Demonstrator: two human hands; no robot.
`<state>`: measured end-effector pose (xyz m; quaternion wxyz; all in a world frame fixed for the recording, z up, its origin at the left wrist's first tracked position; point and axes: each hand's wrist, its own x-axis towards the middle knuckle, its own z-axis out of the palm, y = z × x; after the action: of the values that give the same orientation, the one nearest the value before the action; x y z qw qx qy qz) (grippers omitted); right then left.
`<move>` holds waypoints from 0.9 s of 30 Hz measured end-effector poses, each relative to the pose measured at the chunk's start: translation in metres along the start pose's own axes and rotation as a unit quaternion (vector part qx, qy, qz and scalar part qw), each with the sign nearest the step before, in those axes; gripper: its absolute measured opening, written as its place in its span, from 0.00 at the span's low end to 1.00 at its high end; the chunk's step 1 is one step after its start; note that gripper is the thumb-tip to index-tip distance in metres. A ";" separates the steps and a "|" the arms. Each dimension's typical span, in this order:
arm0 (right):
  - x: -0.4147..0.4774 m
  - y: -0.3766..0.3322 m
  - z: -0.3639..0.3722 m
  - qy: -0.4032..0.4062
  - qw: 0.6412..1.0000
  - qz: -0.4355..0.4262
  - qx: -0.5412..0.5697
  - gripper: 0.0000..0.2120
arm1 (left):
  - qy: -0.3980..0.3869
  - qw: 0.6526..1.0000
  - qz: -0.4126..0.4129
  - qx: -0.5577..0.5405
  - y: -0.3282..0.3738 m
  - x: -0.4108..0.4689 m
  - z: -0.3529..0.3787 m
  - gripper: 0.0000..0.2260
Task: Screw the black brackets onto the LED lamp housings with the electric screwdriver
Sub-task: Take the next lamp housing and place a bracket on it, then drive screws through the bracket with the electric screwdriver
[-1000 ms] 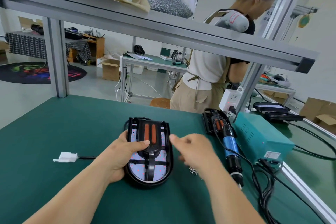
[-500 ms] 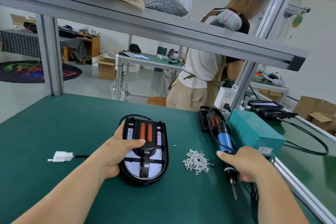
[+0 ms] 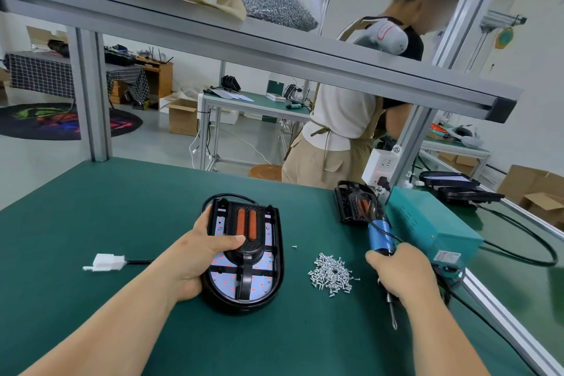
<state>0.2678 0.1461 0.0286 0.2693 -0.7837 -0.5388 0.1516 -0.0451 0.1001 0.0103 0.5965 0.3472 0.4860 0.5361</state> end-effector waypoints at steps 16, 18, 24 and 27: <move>-0.024 -0.047 -0.001 -0.195 0.605 0.047 0.771 0.24 | 0.049 0.995 -0.033 0.086 0.004 -0.024 0.013 0.44; -0.025 -0.050 -0.001 -0.174 0.597 0.031 0.783 0.26 | 0.058 0.991 -0.038 0.111 0.003 -0.029 0.010 0.42; -0.017 -0.046 -0.011 -0.138 0.605 -0.031 0.784 0.19 | 0.089 0.961 0.004 0.264 0.016 -0.043 0.012 0.43; -0.011 -0.045 -0.016 -0.118 0.634 -0.048 0.763 0.23 | 0.191 0.824 0.075 0.528 0.035 -0.048 0.022 0.39</move>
<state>0.2381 0.1435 0.0673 0.7123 -0.2479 -0.2949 0.5867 -0.0324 0.0622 0.0597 0.1753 0.5346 0.7716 0.2967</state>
